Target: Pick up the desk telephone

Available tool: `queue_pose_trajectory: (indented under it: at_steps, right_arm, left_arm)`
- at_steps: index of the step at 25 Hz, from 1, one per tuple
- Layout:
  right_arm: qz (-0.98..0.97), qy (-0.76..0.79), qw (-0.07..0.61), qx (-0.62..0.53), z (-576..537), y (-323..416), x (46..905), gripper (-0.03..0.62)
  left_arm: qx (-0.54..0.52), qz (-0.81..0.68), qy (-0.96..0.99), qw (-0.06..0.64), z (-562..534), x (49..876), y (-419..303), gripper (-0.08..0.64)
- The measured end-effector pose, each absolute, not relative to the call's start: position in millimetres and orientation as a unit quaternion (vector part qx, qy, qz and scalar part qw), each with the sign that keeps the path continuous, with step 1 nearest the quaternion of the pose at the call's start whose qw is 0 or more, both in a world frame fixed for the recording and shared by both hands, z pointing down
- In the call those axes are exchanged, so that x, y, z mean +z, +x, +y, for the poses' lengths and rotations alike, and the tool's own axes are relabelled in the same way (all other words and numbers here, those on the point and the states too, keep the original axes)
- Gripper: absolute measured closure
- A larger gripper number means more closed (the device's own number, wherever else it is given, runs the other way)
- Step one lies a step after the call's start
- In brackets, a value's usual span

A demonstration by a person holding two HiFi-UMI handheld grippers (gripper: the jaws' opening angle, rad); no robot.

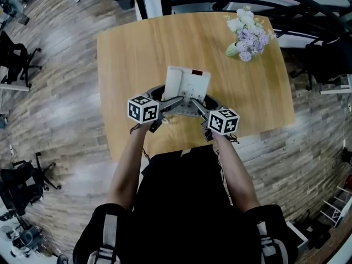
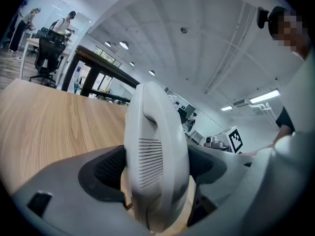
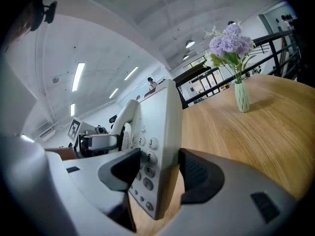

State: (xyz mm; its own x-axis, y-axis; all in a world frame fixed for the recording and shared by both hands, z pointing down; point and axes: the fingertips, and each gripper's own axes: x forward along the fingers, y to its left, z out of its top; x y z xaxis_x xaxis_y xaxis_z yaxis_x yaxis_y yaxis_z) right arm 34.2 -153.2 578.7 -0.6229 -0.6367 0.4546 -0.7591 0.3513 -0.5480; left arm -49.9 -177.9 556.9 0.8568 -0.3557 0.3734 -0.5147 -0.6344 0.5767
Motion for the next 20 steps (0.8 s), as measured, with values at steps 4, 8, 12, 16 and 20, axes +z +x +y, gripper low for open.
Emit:
queue_pose_trajectory:
  at_steps: [4,8,12,16,20]
  right_arm:
    - [-0.819,0.434,0.072,0.368,-149.4,32.9,567.4,0.339]
    - [-0.820,0.443,0.062,0.358,-144.9,34.3,555.6,0.339]
    - [-0.823,0.446,0.062,0.345,-140.7,35.7,546.3,0.339]
    - [-0.829,0.447,0.064,0.331,-141.9,33.5,538.4,0.339]
    - [-0.833,0.446,0.065,0.321,-141.7,30.0,531.3,0.339]
  left_arm:
    - [0.108,-0.241,0.903,0.339,-175.2,544.3,-51.0,0.169]
    - [0.103,-0.239,0.910,0.322,-172.7,530.5,-48.9,0.169]
    - [0.101,-0.237,0.915,0.311,-167.6,521.5,-47.2,0.169]
    - [0.091,-0.240,0.916,0.308,-167.4,515.2,-50.4,0.169]
    - [0.086,-0.244,0.917,0.304,-166.0,509.6,-54.5,0.169]
